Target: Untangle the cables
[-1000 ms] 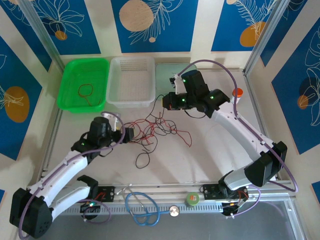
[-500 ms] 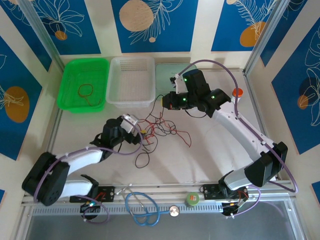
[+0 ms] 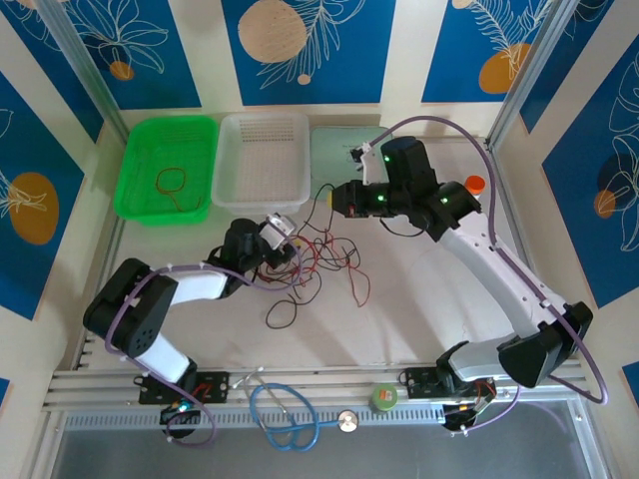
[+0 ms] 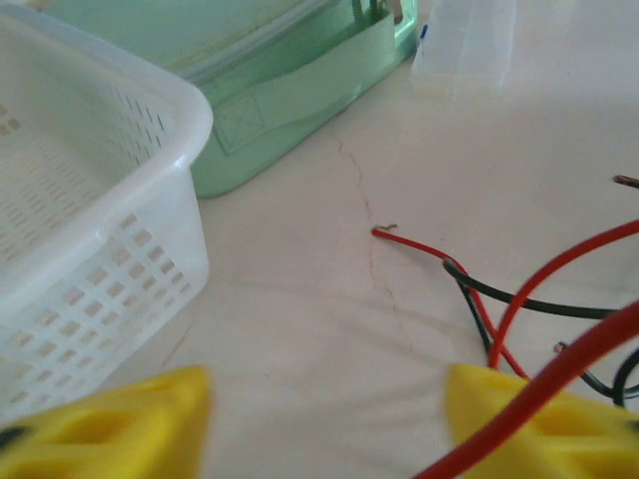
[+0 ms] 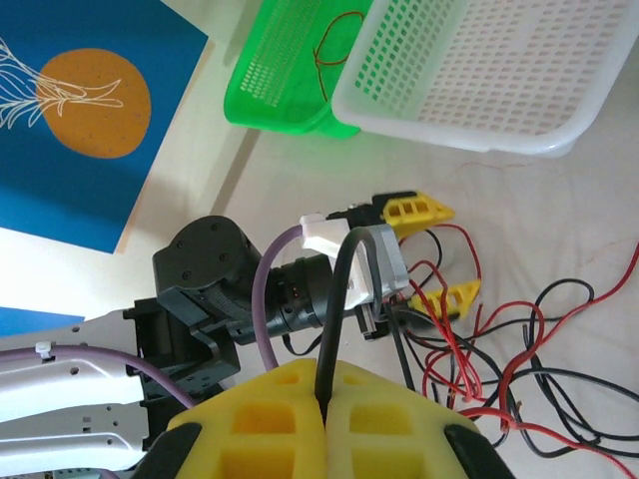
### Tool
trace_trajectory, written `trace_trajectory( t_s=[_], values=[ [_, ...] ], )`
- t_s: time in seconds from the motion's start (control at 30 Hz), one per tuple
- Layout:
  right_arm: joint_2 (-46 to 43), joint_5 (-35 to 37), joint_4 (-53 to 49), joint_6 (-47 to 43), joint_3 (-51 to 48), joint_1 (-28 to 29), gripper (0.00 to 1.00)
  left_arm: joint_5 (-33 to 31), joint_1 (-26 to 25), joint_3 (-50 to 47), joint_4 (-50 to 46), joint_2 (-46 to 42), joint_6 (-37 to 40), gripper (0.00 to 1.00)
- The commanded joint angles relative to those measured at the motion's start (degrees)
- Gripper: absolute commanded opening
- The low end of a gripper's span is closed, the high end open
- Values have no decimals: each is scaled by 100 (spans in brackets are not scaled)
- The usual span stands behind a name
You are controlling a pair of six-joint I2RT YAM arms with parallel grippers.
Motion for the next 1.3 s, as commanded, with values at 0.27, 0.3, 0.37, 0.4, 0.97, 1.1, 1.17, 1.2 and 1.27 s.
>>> trace_trajectory(
  t_s=[0.27,0.3,0.37,0.4,0.97,1.1,1.17,1.2,1.27],
  values=[
    [-566,14,-51,115,-107,-551,0,-73,-48,-232,-895,-935,-674,0],
    [-628,49,-67,124,-106,-639,0,-151,-48,-255,-1105,-1041,-783,0],
    [-729,124,-103,139,-118,-820,0,-313,-48,-212,-1635,-1228,-932,0],
    [-783,154,-126,156,-121,-919,0,-450,-47,-177,-1923,-1304,-1018,0],
    [-1554,433,-531,380,-785,-2208,0,-2219,-48,476,-4319,-1568,-2049,0],
    [-1588,412,-551,398,-945,-2244,0,-2420,-48,558,-4554,-1554,-2147,0],
    [-1617,397,-536,424,-1021,-2258,0,-2056,-48,554,-4477,-1609,-2015,0],
    [-1630,379,-507,441,-1060,-2255,0,-1829,-48,572,-4459,-1642,-1995,0],
    [-1635,293,-459,500,-1132,-2253,0,-1340,-56,598,-4389,-1742,-1911,21]
  ],
)
